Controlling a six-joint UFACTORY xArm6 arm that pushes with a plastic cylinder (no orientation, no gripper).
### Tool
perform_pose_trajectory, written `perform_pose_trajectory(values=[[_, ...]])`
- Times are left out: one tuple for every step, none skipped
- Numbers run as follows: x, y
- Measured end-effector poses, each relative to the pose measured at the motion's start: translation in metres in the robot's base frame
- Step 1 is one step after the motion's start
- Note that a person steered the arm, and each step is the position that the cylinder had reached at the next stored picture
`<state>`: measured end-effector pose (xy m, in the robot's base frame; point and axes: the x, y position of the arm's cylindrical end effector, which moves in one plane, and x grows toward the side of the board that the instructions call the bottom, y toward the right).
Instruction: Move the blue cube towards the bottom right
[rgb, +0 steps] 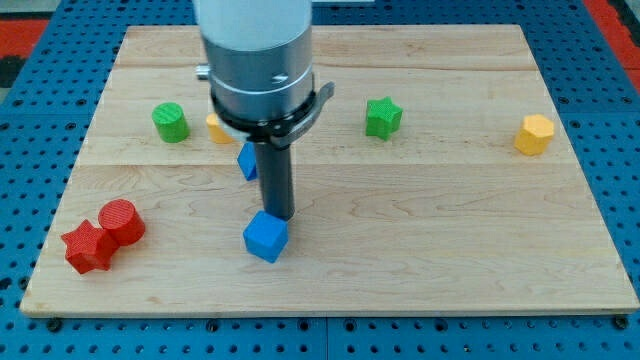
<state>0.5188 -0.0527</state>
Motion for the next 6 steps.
perform_pose_trajectory(values=[[0.015,0.022],[0.009,-0.009],[-0.002,-0.060],[0.019,-0.103],[0.060,-0.074],[0.038,-0.013]])
